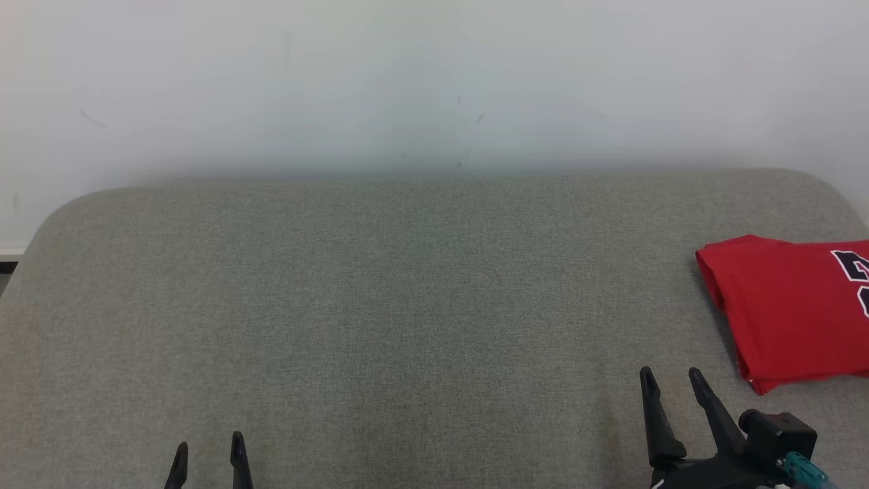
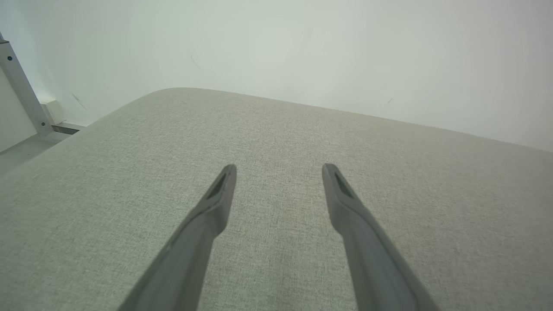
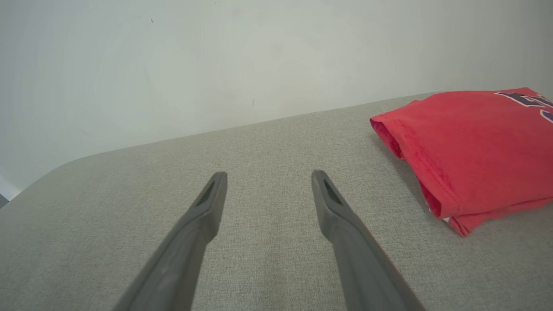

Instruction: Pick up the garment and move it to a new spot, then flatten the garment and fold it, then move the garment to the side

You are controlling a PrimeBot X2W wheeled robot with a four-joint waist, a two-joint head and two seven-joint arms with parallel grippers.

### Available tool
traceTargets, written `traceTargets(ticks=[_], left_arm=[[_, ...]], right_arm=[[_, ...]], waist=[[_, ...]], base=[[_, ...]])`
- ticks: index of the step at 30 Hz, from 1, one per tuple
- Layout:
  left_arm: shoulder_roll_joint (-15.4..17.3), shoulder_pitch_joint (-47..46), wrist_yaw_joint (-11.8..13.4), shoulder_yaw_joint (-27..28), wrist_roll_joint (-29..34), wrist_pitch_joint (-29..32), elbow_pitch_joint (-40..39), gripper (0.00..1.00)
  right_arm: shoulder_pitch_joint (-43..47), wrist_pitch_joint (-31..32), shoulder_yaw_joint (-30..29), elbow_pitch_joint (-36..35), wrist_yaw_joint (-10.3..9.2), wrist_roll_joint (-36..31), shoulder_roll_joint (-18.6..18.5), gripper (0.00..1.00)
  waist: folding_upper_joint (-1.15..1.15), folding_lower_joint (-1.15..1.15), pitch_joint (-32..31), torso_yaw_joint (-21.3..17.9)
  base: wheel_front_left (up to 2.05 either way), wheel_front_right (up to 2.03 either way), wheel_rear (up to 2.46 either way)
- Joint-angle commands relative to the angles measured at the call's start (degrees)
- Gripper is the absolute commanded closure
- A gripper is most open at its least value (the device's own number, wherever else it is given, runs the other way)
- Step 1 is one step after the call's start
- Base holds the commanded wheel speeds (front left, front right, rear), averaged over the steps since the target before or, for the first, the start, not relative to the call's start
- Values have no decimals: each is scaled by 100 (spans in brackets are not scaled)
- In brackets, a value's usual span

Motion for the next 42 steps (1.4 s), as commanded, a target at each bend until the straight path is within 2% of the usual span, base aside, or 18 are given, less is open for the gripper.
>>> traceTargets(ticks=[1,10,11,15,42], left_arm=[[-7,-39,0,-10,4,-16,-27,0],[-7,-39,11,-7,-104,-16,-87,0],[-1,-1,-11,-10,-64,3,-52,100],[-7,39,-21,-6,-111,47,151,100],[-5,-374,-257,213,-2708,749,176,100]], right_arm=[[-34,-25,18,-25,4,32,28,0],[-35,-62,62,-51,4,40,32,0],[-2,-26,50,-15,0,20,8,100],[55,18,40,203,0,70,12,100],[-279,333,-20,414,1,2743,17,100]], waist=[[0,0,10,2],[0,0,41,24],[0,0,41,24],[0,0,41,24],[0,0,47,23]], base=[[0,0,0],[0,0,0],[0,0,0],[0,0,0],[0,0,0]])
